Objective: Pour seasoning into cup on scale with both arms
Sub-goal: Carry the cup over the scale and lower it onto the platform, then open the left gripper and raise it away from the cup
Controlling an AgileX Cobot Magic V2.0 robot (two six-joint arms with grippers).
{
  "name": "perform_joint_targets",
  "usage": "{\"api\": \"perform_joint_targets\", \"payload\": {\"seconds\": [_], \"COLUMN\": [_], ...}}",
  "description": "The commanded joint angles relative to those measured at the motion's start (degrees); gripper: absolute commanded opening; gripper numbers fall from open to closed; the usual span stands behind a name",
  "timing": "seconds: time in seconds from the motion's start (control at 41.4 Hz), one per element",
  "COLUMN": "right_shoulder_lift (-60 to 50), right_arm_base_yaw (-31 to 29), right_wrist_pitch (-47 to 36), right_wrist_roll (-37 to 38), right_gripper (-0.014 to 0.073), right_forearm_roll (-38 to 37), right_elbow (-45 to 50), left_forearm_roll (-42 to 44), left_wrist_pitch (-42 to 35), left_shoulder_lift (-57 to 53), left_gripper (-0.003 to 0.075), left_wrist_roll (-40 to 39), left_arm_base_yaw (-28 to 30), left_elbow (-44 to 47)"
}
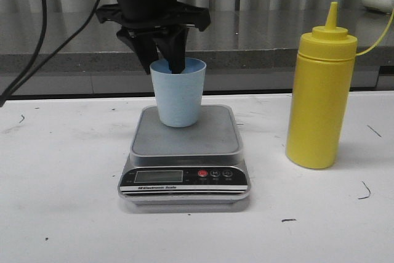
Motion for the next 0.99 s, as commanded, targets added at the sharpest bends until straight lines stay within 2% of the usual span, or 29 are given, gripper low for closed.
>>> {"api": "perform_joint_targets", "payload": {"seconds": [0.0,0.266,0.411,0.628,0.966], "right_shoulder_lift": [0.01,0.01,0.01,0.01,0.01], "right_arm_base_yaw": [-0.06,-0.06,-0.06,-0.06,-0.06], "right_wrist_pitch": [-2.99,-2.99,-2.99,-2.99,-2.99], "right_wrist_roll": [-0.69,-0.69,-0.69,-0.69,-0.69], "right_gripper": [0.0493,0.0493,0.0493,0.0493,0.0493], "right_forearm_roll": [-0.66,-0.66,-0.66,-0.66,-0.66], "right_elbow": [-1.84,-1.84,-1.84,-1.84,-1.84], "left_forearm_roll": [0.63,0.45,0.7,0.79,0.79], "left_wrist_pitch": [-0.78,-4.71,-7.43,-15.65,-18.06], "left_shoulder_lift": [-7.74,-21.5,-29.98,-43.28,-61.59], "left_gripper": [0.0334,0.0334,0.0334,0.0334,0.0334], "left_wrist_roll": [-0.52,-0.52,-0.52,-0.66,-1.4], "left_arm_base_yaw": [-0.13,-0.13,-0.13,-0.13,-0.13], "left_elbow": [-1.44,8.97,18.16,32.99,50.01]}}
